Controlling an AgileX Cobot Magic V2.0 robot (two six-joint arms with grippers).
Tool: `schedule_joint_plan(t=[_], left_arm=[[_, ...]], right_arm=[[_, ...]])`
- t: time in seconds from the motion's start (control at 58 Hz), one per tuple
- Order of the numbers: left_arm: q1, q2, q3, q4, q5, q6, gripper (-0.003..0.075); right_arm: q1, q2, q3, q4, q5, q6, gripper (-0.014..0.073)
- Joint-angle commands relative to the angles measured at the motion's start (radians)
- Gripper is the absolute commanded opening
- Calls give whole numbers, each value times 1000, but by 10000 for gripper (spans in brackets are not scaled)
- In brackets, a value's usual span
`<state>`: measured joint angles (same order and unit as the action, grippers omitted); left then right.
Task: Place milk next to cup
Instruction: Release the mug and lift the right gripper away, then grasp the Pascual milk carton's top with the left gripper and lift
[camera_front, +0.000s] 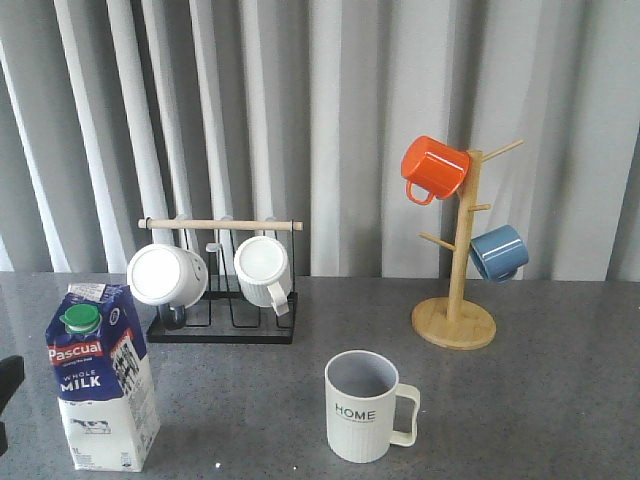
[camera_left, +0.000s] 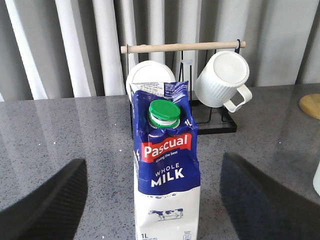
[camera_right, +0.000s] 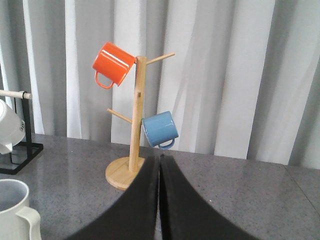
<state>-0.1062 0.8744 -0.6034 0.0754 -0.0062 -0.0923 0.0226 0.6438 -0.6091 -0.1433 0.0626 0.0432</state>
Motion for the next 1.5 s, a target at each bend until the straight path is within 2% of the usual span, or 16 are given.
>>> schedule_joint_plan(t=[0.0, 1.001, 1.225, 1.311, 1.484], left_arm=[[-5, -6, -33, -10, -64, -8, 523], [-5, 0, -33, -10, -69, -8, 523], [-5, 0, -33, -11, -72, -78, 526], [-6, 1, -33, -10, -129, -87, 563], [-14, 89, -33, -6, -382, -77, 724]], right_arm=[[-5, 1, -28, -18, -40, 5, -11], [-5, 1, -28, -18, -36, 1, -11], [-5, 1, -28, -18, -36, 1, -11], [-5, 1, -28, -18, -36, 1, -11], [-5, 1, -28, -18, -36, 1, -11]])
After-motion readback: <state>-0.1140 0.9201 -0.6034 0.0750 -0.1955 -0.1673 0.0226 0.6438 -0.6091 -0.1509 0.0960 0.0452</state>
